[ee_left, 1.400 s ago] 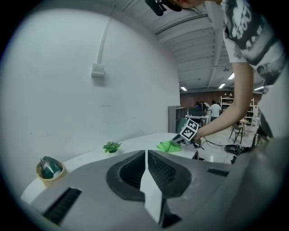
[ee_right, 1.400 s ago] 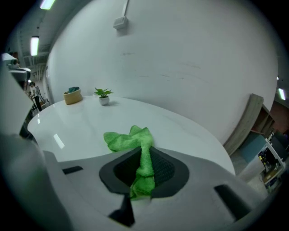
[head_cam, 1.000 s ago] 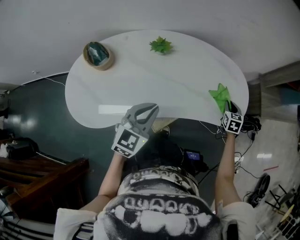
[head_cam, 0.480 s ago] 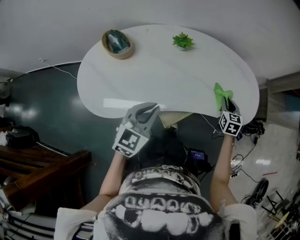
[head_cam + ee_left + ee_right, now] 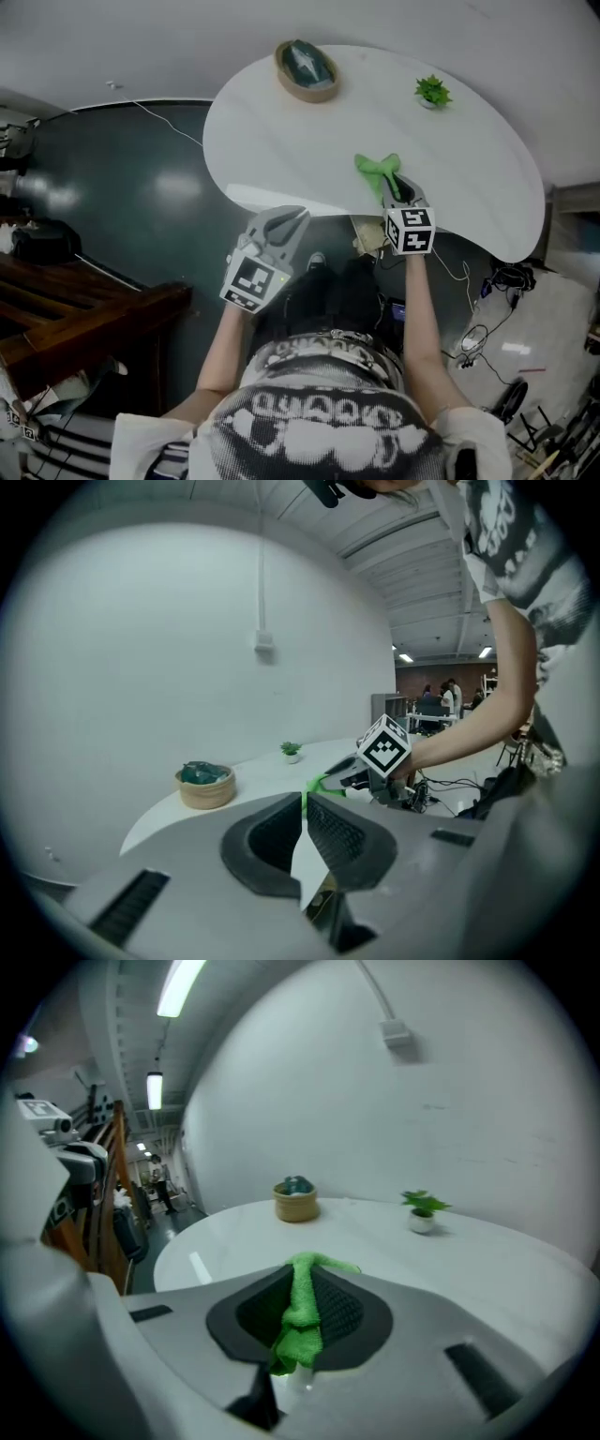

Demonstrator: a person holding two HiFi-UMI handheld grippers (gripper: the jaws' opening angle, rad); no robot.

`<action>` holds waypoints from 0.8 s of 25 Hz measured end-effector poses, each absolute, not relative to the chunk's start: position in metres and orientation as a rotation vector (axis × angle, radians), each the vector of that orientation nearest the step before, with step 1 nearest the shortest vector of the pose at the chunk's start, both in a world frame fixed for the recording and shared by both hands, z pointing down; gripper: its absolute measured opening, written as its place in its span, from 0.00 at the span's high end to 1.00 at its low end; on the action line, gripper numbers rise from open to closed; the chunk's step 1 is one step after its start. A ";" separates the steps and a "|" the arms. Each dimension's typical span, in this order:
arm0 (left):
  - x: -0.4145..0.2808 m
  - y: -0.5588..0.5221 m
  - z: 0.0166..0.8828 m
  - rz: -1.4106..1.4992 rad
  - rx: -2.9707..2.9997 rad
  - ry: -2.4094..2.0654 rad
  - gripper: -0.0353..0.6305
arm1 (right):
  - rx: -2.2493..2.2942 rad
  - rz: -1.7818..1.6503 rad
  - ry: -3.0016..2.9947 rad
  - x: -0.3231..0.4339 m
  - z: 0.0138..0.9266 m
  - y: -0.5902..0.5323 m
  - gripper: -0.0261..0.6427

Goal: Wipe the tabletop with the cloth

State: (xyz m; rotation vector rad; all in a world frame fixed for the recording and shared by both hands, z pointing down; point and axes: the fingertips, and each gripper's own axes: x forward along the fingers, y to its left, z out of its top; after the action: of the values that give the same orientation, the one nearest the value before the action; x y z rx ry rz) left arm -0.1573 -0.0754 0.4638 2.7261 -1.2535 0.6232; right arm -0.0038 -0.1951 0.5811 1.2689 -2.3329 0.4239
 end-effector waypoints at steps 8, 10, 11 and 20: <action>-0.249 -0.051 0.470 0.627 2.607 -1.426 0.92 | 0.875 0.350 -2.489 -0.197 0.592 -0.157 0.88; -0.263 -0.046 0.471 0.622 2.578 -1.457 0.92 | 0.798 0.339 -2.503 -0.227 0.596 -0.144 0.88; -0.268 -0.043 0.471 0.619 2.566 -1.466 0.92 | 0.765 0.333 -2.505 -0.238 0.599 -0.138 0.88; -0.270 -0.036 0.478 0.628 2.574 -1.409 0.92 | 0.796 0.368 -2.414 -0.217 0.627 -0.134 0.88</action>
State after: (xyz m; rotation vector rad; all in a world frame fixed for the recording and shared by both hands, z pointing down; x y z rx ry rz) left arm -0.2695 -0.0357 0.4782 2.5738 -1.4095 0.6278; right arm -0.2173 -0.1338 0.6268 0.7964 -2.4137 0.3677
